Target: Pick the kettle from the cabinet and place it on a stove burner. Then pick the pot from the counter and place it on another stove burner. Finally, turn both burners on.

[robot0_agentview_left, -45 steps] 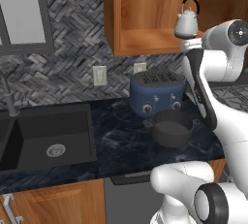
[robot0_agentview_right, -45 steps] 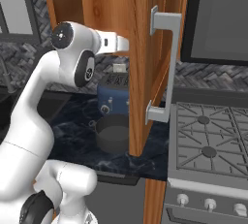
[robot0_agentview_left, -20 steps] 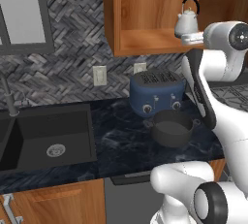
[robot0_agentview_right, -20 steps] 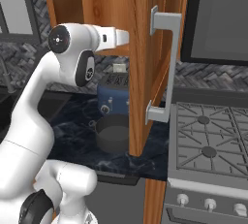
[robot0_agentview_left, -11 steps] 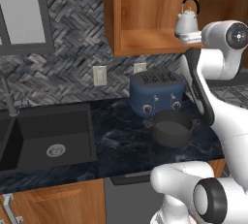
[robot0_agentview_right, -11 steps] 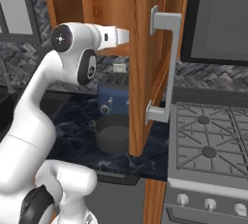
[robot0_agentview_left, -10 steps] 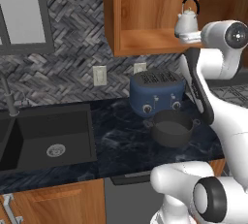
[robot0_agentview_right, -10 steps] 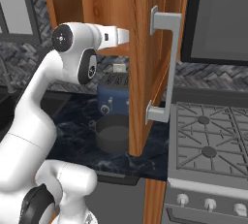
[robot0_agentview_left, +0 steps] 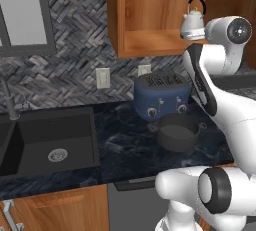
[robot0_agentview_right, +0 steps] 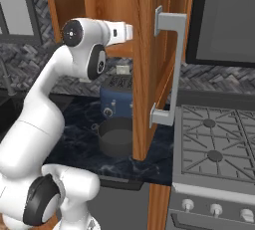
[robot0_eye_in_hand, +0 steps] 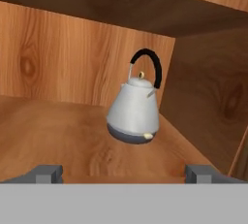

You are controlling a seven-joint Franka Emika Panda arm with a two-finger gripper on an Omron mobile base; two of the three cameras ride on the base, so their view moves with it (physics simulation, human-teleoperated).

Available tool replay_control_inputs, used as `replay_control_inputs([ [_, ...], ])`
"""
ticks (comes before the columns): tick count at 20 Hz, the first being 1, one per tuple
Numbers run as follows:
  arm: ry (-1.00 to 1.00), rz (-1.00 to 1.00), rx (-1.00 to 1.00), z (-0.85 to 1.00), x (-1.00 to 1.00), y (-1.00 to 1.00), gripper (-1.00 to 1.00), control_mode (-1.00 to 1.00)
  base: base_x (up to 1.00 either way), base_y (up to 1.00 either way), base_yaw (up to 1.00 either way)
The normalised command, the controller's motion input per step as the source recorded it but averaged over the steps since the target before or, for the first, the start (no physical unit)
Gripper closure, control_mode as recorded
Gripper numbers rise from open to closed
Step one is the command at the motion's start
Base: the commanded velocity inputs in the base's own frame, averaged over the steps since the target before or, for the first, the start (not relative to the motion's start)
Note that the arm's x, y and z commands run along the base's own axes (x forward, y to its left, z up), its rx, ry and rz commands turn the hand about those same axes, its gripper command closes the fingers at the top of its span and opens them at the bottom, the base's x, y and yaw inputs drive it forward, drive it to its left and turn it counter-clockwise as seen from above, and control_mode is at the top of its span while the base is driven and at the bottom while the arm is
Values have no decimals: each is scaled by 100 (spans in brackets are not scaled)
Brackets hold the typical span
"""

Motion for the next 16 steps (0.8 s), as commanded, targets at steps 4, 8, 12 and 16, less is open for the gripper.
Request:
replay_control_inputs([
  [4, 4, 0, 9, 17, 43, -37, -100, -100, 0, 0, 0],
  [8, 2, 0, 12, 12, 35, -27, -100, -100, 0, 0, 0],
  [12, 1, 0, 10, 10, 28, -21, -100, -100, 0, 0, 0],
  [16, 0, 0, 1, 11, 13, -3, -100, -100, 0, 0, 0],
])
